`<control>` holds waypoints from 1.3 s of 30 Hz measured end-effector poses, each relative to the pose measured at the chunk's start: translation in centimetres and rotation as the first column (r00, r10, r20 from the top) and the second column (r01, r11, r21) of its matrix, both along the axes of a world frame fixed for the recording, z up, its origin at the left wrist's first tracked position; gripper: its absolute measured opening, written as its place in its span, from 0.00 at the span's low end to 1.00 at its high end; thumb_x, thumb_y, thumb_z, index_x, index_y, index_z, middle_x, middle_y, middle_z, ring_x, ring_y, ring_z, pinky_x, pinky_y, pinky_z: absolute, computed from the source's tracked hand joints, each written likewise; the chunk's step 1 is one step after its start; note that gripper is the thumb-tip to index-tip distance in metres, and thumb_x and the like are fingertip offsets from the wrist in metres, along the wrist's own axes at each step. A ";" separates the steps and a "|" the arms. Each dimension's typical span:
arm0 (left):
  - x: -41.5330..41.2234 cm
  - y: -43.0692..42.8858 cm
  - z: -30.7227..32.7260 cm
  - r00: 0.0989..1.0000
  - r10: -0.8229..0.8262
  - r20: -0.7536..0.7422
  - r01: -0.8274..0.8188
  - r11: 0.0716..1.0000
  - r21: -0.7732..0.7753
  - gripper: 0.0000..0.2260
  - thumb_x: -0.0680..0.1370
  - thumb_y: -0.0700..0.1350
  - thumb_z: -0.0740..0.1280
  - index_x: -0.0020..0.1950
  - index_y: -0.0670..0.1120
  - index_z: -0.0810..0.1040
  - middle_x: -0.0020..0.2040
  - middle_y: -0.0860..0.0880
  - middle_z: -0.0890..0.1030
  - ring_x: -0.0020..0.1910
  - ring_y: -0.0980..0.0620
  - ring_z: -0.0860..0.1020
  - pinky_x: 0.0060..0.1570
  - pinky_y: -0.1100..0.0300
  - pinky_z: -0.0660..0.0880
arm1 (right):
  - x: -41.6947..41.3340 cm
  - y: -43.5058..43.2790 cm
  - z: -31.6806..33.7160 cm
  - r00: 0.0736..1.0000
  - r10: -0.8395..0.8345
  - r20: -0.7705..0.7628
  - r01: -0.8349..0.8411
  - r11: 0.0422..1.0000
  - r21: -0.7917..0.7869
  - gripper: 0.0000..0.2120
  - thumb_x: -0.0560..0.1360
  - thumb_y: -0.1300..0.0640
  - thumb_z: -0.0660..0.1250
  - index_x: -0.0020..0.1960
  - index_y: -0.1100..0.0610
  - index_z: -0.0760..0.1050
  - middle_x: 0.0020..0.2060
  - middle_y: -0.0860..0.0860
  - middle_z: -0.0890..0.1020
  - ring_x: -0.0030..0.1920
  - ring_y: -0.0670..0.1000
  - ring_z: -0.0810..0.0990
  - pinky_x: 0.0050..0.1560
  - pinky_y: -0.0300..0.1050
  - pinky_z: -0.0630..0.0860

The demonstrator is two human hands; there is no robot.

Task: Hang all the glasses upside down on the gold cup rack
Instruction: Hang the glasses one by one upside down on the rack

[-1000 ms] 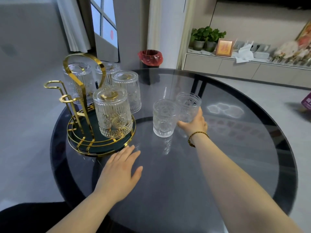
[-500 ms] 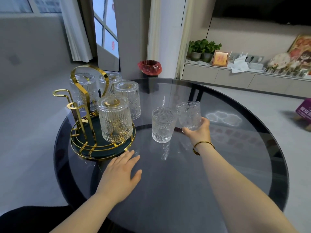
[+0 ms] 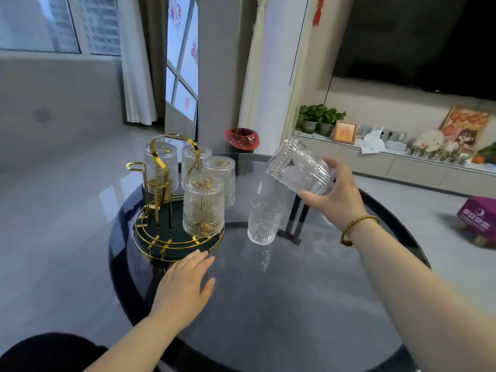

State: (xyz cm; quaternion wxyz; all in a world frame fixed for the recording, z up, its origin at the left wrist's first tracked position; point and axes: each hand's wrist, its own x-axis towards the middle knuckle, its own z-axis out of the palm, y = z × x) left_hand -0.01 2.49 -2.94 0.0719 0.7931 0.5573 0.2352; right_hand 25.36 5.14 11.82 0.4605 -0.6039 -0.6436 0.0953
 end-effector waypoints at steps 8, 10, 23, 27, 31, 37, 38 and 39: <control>-6.2 0.5 -0.2 0.991 0.119 0.059 -0.121 0.992 0.029 0.25 0.76 0.48 0.63 0.71 0.48 0.59 0.73 0.48 0.60 0.71 0.50 0.59 0.69 0.54 0.56 | -6.8 0.2 4.9 0.972 0.197 0.131 -0.199 0.980 0.002 0.34 0.63 0.56 0.73 0.63 0.55 0.60 0.55 0.44 0.65 0.56 0.43 0.65 0.53 0.24 0.62; -6.9 1.0 -0.4 0.994 0.107 0.033 -0.108 0.994 0.022 0.26 0.77 0.49 0.62 0.71 0.49 0.55 0.74 0.49 0.56 0.72 0.51 0.55 0.70 0.55 0.52 | -8.5 0.7 5.7 0.957 0.227 0.182 -0.228 0.973 -0.015 0.34 0.63 0.56 0.73 0.63 0.55 0.61 0.55 0.44 0.65 0.57 0.43 0.64 0.57 0.34 0.63; -8.5 1.9 -1.5 0.997 0.052 0.059 -0.058 0.994 0.092 0.26 0.77 0.50 0.60 0.72 0.49 0.54 0.74 0.50 0.56 0.72 0.52 0.46 0.66 0.54 0.36 | -19.3 5.8 8.6 0.802 0.405 0.439 -0.374 0.914 -0.159 0.36 0.63 0.51 0.73 0.65 0.54 0.59 0.62 0.53 0.70 0.54 0.45 0.66 0.52 0.38 0.65; -8.8 2.2 -1.9 0.998 0.051 0.035 -0.054 0.994 0.096 0.26 0.77 0.50 0.60 0.72 0.49 0.55 0.74 0.50 0.57 0.73 0.52 0.48 0.67 0.54 0.37 | -22.2 7.7 8.7 0.719 0.455 0.524 -0.382 0.890 -0.249 0.37 0.63 0.53 0.73 0.66 0.56 0.58 0.66 0.54 0.68 0.63 0.51 0.68 0.56 0.38 0.64; -9.0 1.9 -1.3 0.994 0.079 -0.071 -0.067 0.985 0.158 0.29 0.61 0.51 0.77 0.60 0.46 0.75 0.59 0.48 0.79 0.60 0.49 0.75 0.52 0.45 0.74 | -23.8 8.8 8.3 0.659 0.489 0.572 -0.376 0.872 -0.313 0.37 0.63 0.52 0.73 0.67 0.56 0.58 0.66 0.54 0.68 0.63 0.53 0.69 0.58 0.40 0.65; -9.0 2.0 -1.5 0.990 0.114 -0.086 -0.086 0.959 0.270 0.29 0.59 0.51 0.78 0.57 0.46 0.77 0.56 0.49 0.81 0.57 0.49 0.78 0.49 0.47 0.76 | -26.0 9.8 6.4 0.558 0.541 0.630 -0.365 0.841 -0.399 0.38 0.65 0.53 0.71 0.69 0.57 0.56 0.69 0.54 0.65 0.67 0.52 0.65 0.65 0.44 0.63; -9.0 2.0 -1.5 0.989 0.116 -0.094 -0.085 0.957 0.278 0.29 0.59 0.51 0.77 0.57 0.46 0.77 0.56 0.48 0.81 0.57 0.49 0.78 0.50 0.47 0.76 | -26.2 9.9 6.0 0.543 0.550 0.635 -0.364 0.835 -0.412 0.38 0.66 0.53 0.71 0.69 0.57 0.56 0.69 0.54 0.64 0.67 0.52 0.64 0.65 0.44 0.62; -9.0 2.0 -1.5 0.989 0.116 -0.094 -0.085 0.954 0.289 0.29 0.59 0.51 0.77 0.57 0.46 0.77 0.56 0.48 0.81 0.57 0.49 0.78 0.50 0.47 0.76 | -26.5 10.0 5.7 0.529 0.558 0.640 -0.361 0.830 -0.425 0.38 0.66 0.53 0.71 0.69 0.58 0.56 0.69 0.54 0.64 0.67 0.52 0.64 0.66 0.44 0.62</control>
